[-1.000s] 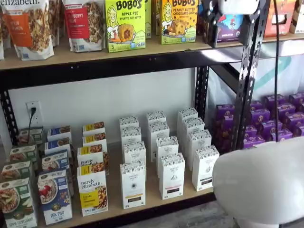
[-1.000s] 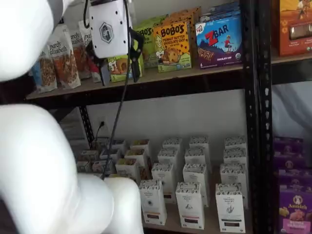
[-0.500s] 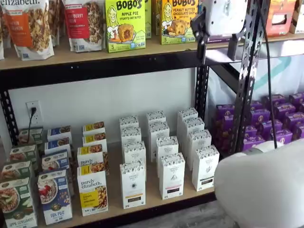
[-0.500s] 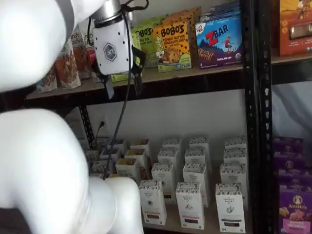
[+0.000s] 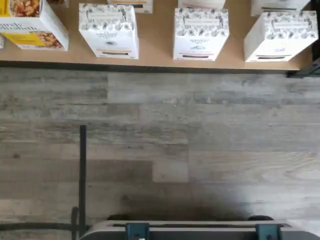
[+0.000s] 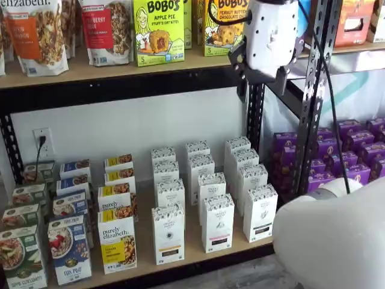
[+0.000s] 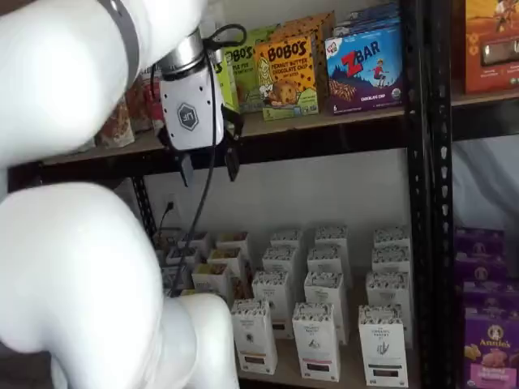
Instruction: Pick up the white box with a yellow strip in the middle, on the bottom shelf, the fourth box from the left
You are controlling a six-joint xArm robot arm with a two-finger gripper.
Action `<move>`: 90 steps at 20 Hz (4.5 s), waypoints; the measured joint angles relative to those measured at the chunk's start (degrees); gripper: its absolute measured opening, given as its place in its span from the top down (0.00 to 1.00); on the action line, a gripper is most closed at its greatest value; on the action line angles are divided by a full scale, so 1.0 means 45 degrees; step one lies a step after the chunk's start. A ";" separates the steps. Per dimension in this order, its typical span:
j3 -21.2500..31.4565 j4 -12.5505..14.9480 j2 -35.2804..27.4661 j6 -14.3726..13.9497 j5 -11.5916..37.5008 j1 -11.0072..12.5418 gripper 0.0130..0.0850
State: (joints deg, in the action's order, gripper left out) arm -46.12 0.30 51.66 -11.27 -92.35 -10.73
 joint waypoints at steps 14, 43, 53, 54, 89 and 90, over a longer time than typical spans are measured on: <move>0.2318 0.0672 -0.0929 -0.1584 0.3275 -0.1408 0.00; 0.3447 0.1209 -0.6578 -0.4312 1.0020 -0.3433 0.00; 0.3287 0.1667 -0.8664 -0.4633 1.2119 -0.3278 0.00; 0.3253 0.1591 -0.8962 -0.4558 1.2423 -0.3244 0.00; -0.1630 0.0653 -1.7988 -0.3286 1.6210 -0.2674 0.00; -0.1762 0.0707 -1.8143 -0.3319 1.6270 -0.2660 0.00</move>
State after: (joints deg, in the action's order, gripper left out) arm -54.04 3.48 -29.99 -26.21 -19.14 -22.70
